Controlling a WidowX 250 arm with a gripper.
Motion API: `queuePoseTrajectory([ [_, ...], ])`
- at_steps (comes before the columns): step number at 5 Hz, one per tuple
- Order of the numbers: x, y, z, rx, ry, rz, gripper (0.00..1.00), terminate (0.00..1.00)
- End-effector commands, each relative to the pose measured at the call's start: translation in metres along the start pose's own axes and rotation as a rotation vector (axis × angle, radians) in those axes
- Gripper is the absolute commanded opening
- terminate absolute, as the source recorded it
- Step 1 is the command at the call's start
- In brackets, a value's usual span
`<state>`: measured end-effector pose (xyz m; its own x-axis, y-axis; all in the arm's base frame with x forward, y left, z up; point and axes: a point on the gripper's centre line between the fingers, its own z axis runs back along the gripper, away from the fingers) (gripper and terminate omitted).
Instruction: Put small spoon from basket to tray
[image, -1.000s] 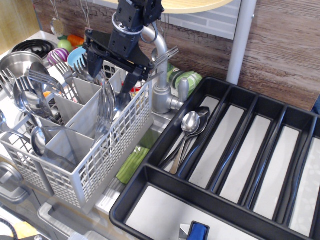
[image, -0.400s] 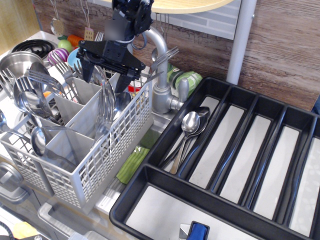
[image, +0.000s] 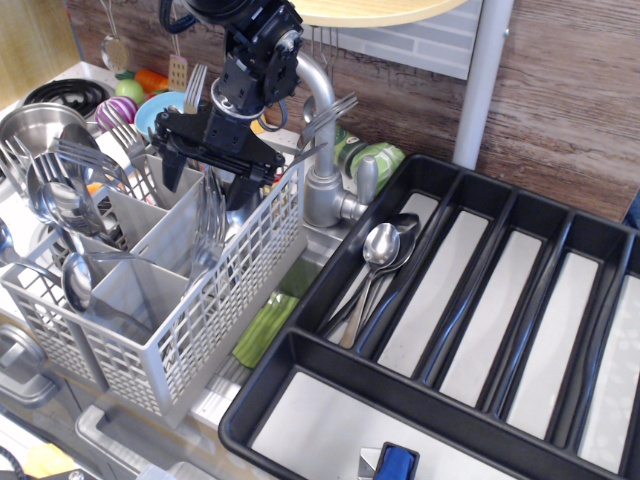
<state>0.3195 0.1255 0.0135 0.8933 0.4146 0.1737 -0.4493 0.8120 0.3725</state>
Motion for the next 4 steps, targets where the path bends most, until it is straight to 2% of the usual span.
queuePoseTrajectory([
  [1,0.014,0.003,0.004,0.014,-0.035,0.025,0.00,0.00],
  [3,0.014,0.003,0.016,0.032,-0.071,-0.028,0.00,0.00],
  [4,0.013,0.008,0.041,0.061,-0.051,-0.076,0.00,0.00],
])
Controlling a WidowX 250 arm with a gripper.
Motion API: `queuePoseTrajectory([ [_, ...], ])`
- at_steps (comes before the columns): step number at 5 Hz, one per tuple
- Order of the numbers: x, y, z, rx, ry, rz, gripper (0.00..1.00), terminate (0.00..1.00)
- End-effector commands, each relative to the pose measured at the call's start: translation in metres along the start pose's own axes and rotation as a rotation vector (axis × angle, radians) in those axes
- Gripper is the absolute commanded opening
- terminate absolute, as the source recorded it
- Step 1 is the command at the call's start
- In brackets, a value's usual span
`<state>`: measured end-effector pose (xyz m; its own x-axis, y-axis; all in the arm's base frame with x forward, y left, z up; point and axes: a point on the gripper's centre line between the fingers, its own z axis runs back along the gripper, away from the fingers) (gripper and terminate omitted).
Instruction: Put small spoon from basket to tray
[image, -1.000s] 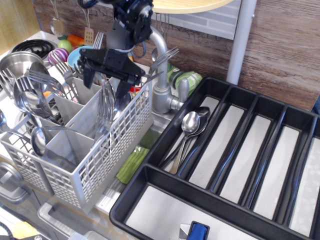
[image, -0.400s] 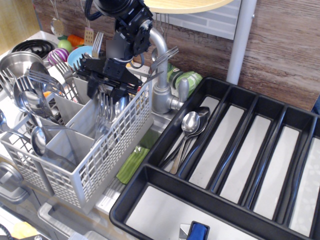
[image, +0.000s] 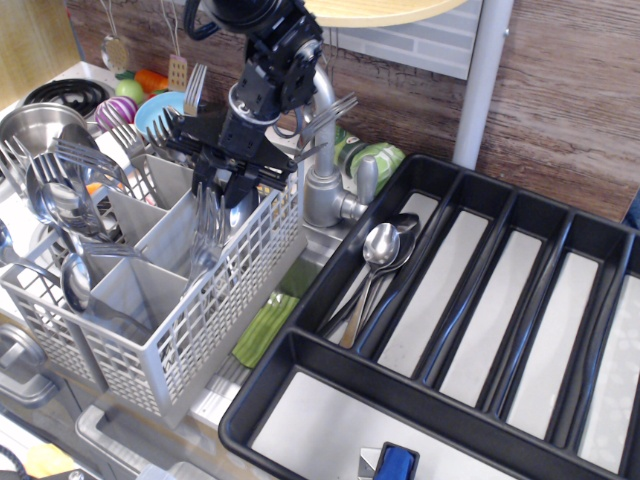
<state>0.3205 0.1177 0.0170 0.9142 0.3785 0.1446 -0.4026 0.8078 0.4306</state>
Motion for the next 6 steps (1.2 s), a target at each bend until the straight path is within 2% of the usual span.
queuePoseTrajectory([
  [1,0.004,0.027,0.070,-0.001,-0.034,-0.098,0.00,0.00],
  [2,-0.005,0.035,0.112,-0.009,-0.044,-0.168,0.00,0.00],
  [3,-0.004,0.032,0.145,-0.034,-0.078,-0.194,0.00,0.00],
  [4,0.008,0.008,0.168,-0.118,-0.133,-0.175,0.00,0.00],
  [5,0.018,-0.024,0.177,-0.257,-0.197,-0.144,0.00,0.00],
  [6,0.024,-0.052,0.187,-0.391,-0.127,-0.072,0.00,0.00],
])
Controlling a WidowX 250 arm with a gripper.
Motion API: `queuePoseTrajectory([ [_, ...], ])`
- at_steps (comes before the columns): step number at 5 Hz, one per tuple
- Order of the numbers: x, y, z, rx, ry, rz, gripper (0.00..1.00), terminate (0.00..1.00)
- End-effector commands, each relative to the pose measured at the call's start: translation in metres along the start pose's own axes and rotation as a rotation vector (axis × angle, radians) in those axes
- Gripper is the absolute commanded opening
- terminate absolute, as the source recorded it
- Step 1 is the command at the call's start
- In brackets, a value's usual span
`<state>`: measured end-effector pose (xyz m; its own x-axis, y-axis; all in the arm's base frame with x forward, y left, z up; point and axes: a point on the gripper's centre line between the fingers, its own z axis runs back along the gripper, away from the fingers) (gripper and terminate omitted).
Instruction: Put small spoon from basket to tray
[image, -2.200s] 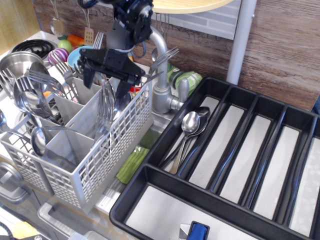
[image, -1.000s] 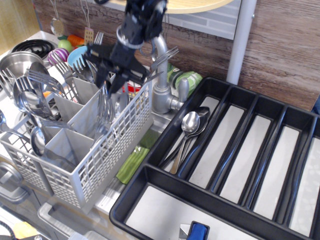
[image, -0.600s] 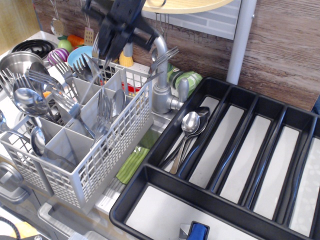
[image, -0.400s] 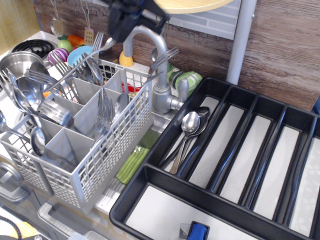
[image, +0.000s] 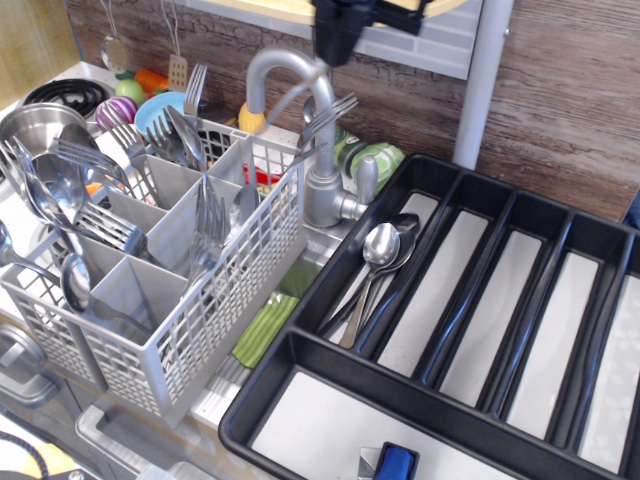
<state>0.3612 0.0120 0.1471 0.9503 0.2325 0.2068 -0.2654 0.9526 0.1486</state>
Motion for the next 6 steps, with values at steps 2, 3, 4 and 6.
queuePoseTrajectory([
  [2,0.013,-0.031,0.015,-0.190,0.046,0.140,0.00,0.00],
  [3,0.004,-0.030,-0.006,-0.219,0.051,0.141,0.00,0.00],
  [4,-0.005,-0.023,-0.044,-0.341,0.033,0.159,0.00,0.00],
  [6,-0.011,-0.037,-0.072,-0.485,0.038,0.208,0.00,0.00],
])
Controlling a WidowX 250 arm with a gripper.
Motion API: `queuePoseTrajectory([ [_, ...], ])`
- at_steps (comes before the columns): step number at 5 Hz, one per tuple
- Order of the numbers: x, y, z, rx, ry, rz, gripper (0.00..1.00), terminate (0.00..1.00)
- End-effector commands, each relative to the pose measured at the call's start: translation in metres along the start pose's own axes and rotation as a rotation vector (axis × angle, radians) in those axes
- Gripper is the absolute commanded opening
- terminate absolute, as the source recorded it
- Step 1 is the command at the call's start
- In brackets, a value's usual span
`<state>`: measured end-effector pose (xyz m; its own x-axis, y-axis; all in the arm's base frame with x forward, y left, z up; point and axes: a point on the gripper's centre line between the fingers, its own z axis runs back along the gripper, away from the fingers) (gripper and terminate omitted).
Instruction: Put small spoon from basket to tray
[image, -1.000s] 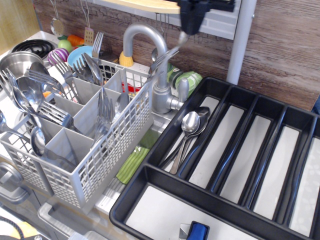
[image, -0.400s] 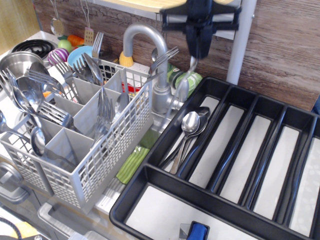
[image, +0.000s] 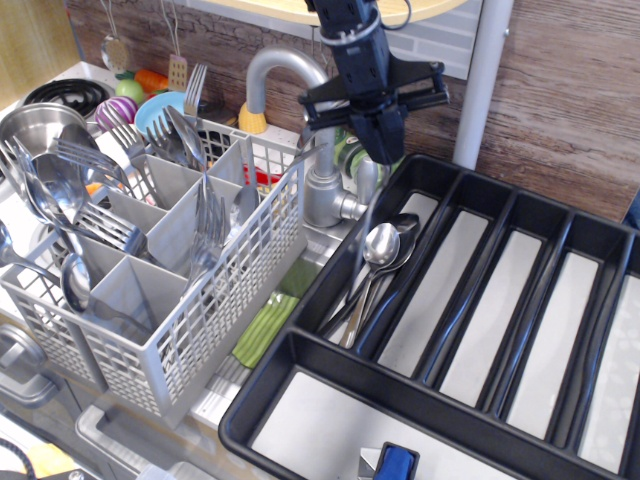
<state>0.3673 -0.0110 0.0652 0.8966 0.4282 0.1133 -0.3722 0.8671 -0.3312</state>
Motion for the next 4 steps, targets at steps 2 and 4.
queuePoseTrajectory([
  [2,-0.005,0.003,-0.020,-0.019,-0.071,0.057,1.00,0.00],
  [4,-0.005,0.003,-0.020,-0.019,-0.071,0.057,1.00,1.00],
])
